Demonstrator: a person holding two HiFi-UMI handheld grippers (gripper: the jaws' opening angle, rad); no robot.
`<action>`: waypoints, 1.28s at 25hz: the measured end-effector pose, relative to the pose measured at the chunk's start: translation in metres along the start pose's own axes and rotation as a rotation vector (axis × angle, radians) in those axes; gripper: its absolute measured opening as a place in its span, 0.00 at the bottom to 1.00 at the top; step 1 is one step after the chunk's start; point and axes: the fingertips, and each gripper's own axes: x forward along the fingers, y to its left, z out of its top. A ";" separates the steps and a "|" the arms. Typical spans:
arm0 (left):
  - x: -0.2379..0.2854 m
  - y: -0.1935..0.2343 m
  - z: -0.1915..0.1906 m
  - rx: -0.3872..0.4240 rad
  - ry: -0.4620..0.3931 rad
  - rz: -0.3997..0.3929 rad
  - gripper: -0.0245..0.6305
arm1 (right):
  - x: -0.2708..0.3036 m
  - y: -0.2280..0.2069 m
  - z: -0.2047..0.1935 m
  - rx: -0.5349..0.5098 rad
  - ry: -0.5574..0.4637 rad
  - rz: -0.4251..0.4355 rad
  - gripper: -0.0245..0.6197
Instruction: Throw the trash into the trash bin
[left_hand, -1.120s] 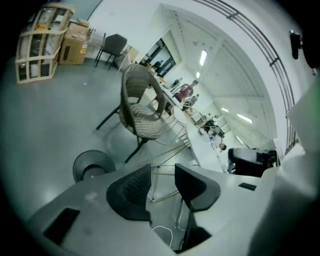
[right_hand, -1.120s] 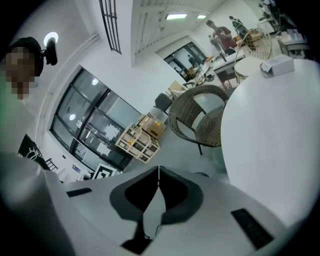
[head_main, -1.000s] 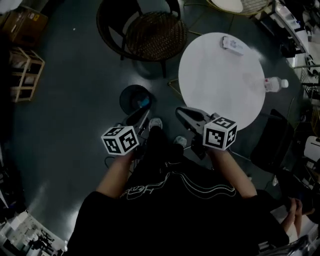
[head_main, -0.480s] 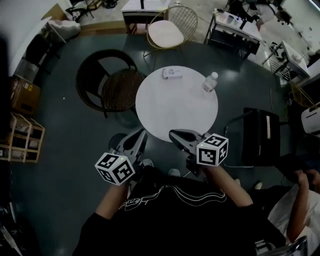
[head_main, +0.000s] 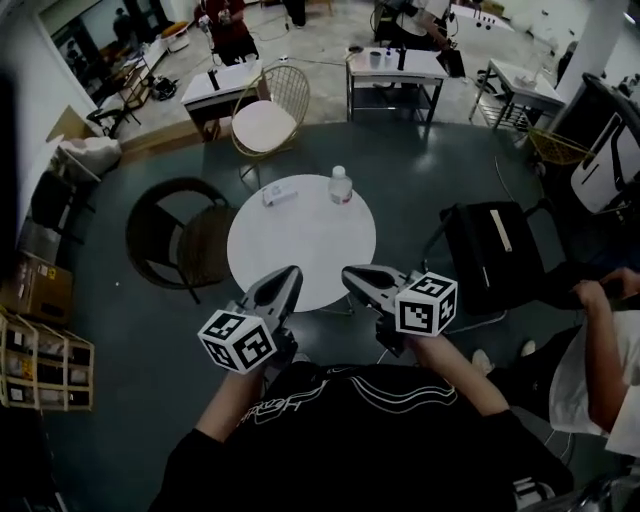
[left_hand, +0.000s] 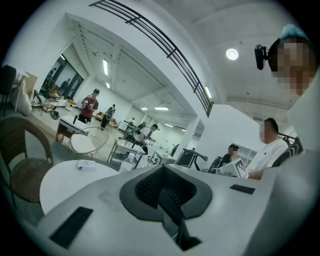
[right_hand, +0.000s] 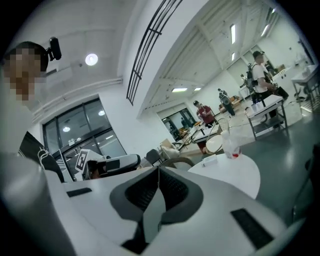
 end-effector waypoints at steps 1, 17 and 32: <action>0.007 -0.004 -0.003 0.010 0.014 -0.011 0.05 | -0.006 -0.006 0.002 0.006 -0.015 -0.015 0.09; 0.076 0.074 -0.020 -0.016 0.199 -0.021 0.05 | 0.034 -0.082 -0.001 0.151 0.010 -0.119 0.09; 0.138 0.231 -0.012 -0.052 0.314 0.019 0.05 | 0.162 -0.160 -0.026 0.318 0.116 -0.142 0.09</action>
